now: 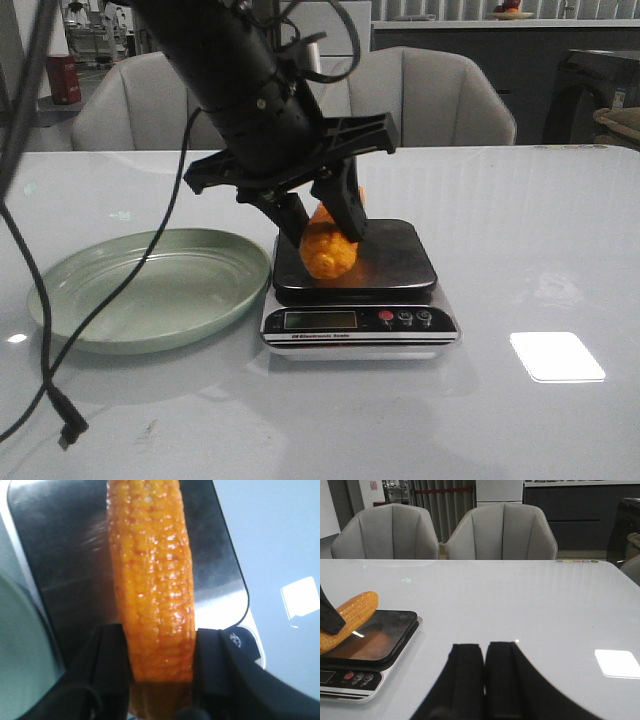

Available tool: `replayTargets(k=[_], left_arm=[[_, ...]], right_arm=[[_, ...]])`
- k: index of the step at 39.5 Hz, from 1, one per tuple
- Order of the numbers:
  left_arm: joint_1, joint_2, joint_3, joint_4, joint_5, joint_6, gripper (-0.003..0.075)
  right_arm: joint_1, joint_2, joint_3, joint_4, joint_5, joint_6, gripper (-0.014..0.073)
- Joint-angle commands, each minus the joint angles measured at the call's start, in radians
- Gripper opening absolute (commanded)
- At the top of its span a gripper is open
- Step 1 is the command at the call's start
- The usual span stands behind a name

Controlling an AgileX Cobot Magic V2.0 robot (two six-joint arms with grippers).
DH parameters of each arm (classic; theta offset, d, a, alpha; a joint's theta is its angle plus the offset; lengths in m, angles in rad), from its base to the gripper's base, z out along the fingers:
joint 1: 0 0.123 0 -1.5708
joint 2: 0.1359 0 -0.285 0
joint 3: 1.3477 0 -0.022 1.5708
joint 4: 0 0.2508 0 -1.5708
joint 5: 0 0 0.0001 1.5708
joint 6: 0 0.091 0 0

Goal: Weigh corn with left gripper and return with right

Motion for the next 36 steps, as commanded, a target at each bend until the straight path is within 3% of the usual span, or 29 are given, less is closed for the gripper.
replayTargets(k=[1,8,10,23,36], left_arm=[[-0.013,-0.027,-0.040,-0.035,-0.064,-0.001,0.0195],[-0.013,-0.011,-0.042,-0.039,-0.081,-0.001,0.0461],[-0.013,-0.011,-0.044,-0.039,-0.087,-0.001,0.0505],[-0.013,-0.127,-0.052,0.022,-0.064,-0.001,0.0511],[-0.013,-0.427,0.161,0.122,-0.108,-0.001,0.0511]], right_arm=[[-0.005,-0.020,0.011,-0.011,-0.085,-0.008,0.0147],[-0.005,-0.020,0.011,-0.011,-0.085,-0.008,0.0147],[-0.005,-0.020,0.011,-0.011,-0.085,-0.008,0.0147],[-0.005,-0.020,0.011,-0.011,-0.085,-0.008,0.0147],[-0.005,-0.020,0.011,-0.011,-0.085,-0.008,0.0147]])
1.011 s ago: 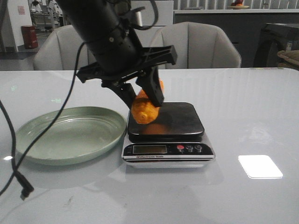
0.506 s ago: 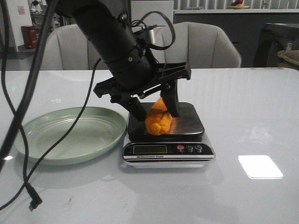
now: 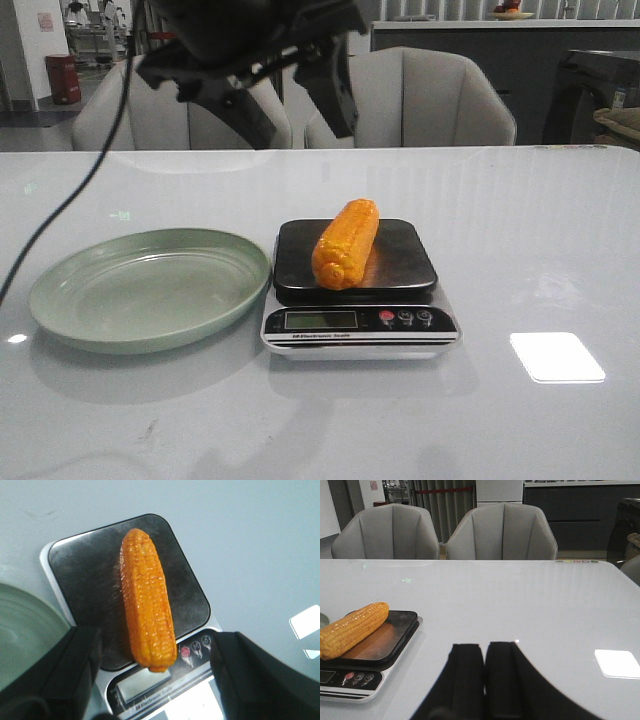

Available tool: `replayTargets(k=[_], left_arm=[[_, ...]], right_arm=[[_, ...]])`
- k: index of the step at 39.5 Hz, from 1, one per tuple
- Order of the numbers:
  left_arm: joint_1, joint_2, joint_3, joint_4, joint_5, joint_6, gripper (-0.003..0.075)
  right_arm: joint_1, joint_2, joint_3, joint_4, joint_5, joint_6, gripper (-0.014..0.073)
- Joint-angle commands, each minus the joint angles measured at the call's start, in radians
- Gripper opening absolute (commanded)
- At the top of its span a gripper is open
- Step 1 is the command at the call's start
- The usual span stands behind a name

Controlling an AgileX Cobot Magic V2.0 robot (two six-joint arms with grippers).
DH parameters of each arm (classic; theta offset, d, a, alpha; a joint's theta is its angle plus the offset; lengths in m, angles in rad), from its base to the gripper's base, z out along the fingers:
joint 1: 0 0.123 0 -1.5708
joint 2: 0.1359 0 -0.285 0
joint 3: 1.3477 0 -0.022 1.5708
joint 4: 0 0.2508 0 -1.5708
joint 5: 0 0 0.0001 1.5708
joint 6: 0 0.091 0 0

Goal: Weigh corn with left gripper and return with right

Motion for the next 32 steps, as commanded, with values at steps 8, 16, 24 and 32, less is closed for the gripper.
replayTargets(k=[8,16,24,32], left_arm=[[-0.006,-0.357,0.210,0.061,-0.076,-0.001,0.0511],[-0.006,-0.589,0.397,0.092,-0.089,-0.001,0.0511],[-0.006,-0.876,0.573,0.133,-0.074,-0.001,0.0510],[-0.006,-1.197,0.702,0.194,-0.050,-0.001,0.0502]], right_arm=[[-0.005,-0.020,0.011,-0.011,-0.085,-0.008,0.0147],[-0.005,-0.020,0.011,-0.011,-0.085,-0.008,0.0147],[-0.005,-0.020,0.011,-0.011,-0.085,-0.008,0.0147],[-0.005,-0.020,0.011,-0.011,-0.085,-0.008,0.0147]])
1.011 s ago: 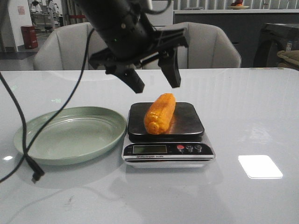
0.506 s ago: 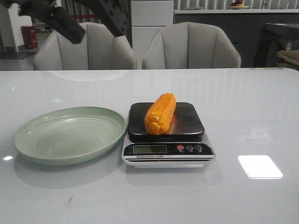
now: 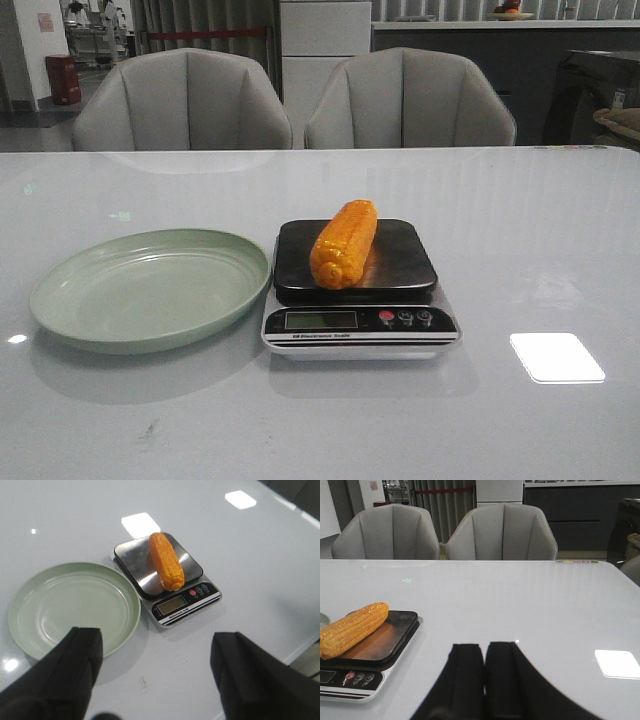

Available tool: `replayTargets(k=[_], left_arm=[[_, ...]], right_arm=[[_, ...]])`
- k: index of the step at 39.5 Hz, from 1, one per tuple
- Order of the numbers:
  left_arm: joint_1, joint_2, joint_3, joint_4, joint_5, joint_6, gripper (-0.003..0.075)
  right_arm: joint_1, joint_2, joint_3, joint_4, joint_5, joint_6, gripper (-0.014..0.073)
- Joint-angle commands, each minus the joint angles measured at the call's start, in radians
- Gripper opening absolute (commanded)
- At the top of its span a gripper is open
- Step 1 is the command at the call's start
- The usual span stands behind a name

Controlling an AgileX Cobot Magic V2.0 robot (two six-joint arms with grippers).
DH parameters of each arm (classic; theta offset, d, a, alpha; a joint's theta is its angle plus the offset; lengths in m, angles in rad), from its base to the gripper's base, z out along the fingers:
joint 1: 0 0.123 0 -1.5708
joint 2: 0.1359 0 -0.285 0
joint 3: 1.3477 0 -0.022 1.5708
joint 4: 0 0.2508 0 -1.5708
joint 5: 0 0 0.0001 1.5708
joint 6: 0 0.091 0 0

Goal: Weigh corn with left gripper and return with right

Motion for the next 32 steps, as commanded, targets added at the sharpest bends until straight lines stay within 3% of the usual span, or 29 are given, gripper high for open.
replayTargets(k=[1,8,18,24,32], left_arm=[[-0.006,-0.138,0.030,0.029,-0.053,-0.001,0.0497],[-0.006,-0.355,0.121,0.085,-0.051,-0.001,0.0402],[-0.006,-0.502,0.192,0.114,-0.068,-0.001,0.0105],[-0.006,-0.502,0.196,0.129,-0.075,-0.001,0.0113],[-0.006,-0.502,0.196,0.127,-0.064,-0.001,0.0113]], right_arm=[[-0.005,-0.020,0.011,-0.011,-0.085,-0.008,0.0147],[-0.005,-0.020,0.011,-0.011,-0.085,-0.008,0.0147],[-0.005,-0.020,0.011,-0.011,-0.146,-0.008,0.0147],[-0.005,-0.019,0.004,-0.011,-0.283,-0.008,0.0147],[-0.005,0.067,-0.148,-0.011,-0.126,-0.008,0.0147]])
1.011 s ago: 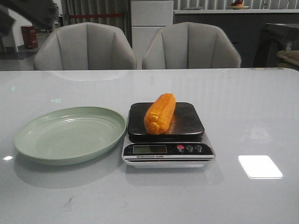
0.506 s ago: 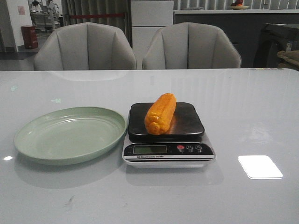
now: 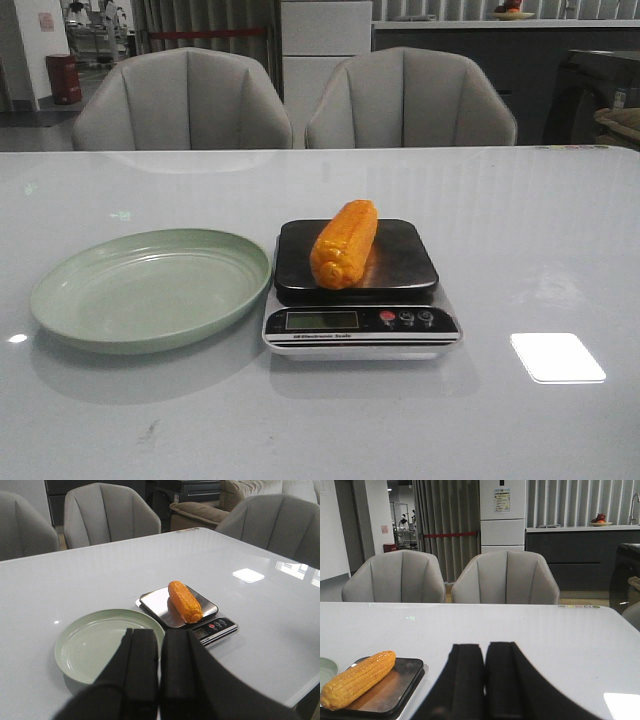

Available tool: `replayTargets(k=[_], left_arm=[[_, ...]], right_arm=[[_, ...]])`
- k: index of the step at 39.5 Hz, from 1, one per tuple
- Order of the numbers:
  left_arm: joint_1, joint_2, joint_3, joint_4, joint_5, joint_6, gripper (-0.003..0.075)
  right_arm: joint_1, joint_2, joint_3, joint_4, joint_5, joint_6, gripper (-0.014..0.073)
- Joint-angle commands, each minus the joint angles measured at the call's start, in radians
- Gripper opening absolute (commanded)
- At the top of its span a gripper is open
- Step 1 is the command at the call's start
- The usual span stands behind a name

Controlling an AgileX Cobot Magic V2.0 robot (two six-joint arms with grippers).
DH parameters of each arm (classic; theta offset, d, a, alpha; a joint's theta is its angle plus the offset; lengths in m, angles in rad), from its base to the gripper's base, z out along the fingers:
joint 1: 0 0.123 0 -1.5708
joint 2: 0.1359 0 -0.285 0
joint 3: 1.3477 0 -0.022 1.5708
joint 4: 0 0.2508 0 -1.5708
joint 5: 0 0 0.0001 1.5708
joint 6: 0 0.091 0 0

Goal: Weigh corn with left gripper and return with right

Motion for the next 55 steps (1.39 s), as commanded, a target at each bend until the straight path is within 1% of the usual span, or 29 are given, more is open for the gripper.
replayTargets(k=[1,5,8,11,24,30,35,42,44,46,49,53,55], left_arm=[[-0.006,0.013,-0.023,0.003,-0.074,-0.001,0.0113],[-0.006,0.013,-0.023,0.003,-0.074,-0.001,0.0113],[-0.006,0.013,-0.023,0.003,-0.074,-0.001,0.0113],[-0.006,0.013,-0.023,0.003,-0.074,-0.001,0.0113],[-0.006,0.013,-0.023,0.003,-0.074,-0.001,0.0113],[-0.006,0.013,-0.023,0.003,-0.074,-0.001,0.0113],[-0.006,0.013,-0.023,0.003,-0.074,-0.001,0.0113],[-0.006,0.013,-0.023,0.003,-0.074,-0.001,0.0113],[-0.006,0.013,-0.023,0.003,-0.074,-0.001,0.0113],[-0.006,0.013,-0.023,0.003,-0.074,-0.001,0.0113],[-0.006,0.013,-0.023,0.003,-0.074,-0.001,0.0113],[-0.006,0.013,-0.023,0.003,-0.074,-0.001,0.0113],[-0.006,0.013,-0.023,0.003,-0.074,-0.001,0.0113]], right_arm=[[-0.005,0.087,-0.114,-0.011,-0.006,-0.008,0.0147],[-0.005,0.198,-0.208,-0.001,0.084,-0.007,0.0147],[-0.005,0.272,-0.286,0.001,0.200,-0.007,0.0147],[-0.005,0.325,-0.328,0.001,0.258,-0.007,0.0147],[0.005,0.421,-0.335,0.001,0.262,-0.007,0.0156],[0.074,0.502,-0.366,-0.002,0.288,-0.018,0.0238],[0.169,0.593,-0.419,-0.016,0.291,-0.081,0.0321],[0.283,0.734,-0.541,-0.002,0.301,-0.085,0.0510],[0.303,0.764,-0.577,0.018,0.295,-0.085,0.0545],[0.307,0.788,-0.599,0.031,0.278,-0.085,0.0562],[0.308,0.823,-0.614,0.066,0.241,-0.082,0.0563],[0.308,0.868,-0.616,0.178,0.160,-0.069,0.0563],[0.308,0.891,-0.616,0.260,0.124,-0.067,0.0563]])
